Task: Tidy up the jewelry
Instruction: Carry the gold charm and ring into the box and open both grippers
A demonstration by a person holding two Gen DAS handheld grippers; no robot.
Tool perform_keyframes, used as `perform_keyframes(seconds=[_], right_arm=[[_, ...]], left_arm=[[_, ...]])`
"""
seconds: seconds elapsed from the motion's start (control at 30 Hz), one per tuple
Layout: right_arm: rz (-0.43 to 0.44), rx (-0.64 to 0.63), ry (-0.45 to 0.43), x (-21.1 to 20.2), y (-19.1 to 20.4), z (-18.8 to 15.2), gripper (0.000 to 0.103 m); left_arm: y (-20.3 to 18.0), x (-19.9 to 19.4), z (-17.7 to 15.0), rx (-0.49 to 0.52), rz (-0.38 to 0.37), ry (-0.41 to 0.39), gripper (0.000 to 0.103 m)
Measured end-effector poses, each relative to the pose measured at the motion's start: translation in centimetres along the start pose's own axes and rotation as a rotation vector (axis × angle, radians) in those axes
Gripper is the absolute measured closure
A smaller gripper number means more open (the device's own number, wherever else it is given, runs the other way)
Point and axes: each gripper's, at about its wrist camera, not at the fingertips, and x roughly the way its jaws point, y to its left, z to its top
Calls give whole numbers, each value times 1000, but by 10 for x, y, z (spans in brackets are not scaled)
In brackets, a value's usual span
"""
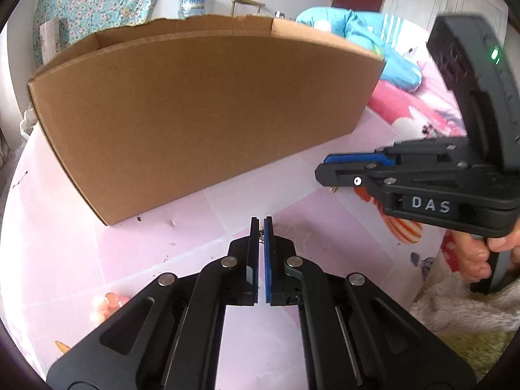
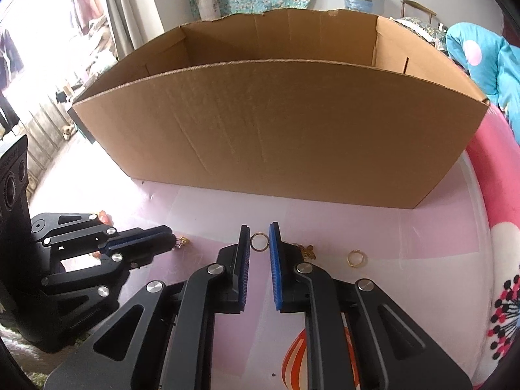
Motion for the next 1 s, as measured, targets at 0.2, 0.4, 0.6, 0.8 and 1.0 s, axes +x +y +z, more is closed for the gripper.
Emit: perform_keyframes(seconds=[0.2, 0.4, 0.6, 0.8, 1.0], right_arm=[[30, 18, -49, -16, -6, 3, 91], [94, 21, -113, -47, -7, 12, 91], [139, -25, -224, -87, -11, 47, 91], [144, -60, -247, -89, -33, 94, 91], [195, -38, -81, -41, -56, 139, 91]], left_arm=[[1, -23, 14, -35, -38, -48, 101], [-6, -58, 39, -19, -80, -116, 101], [-15, -94, 85, 16, -148, -234, 101], [-8, -79, 140, 8, -178, -271, 101], [10, -17, 171, -66, -170, -110, 101]])
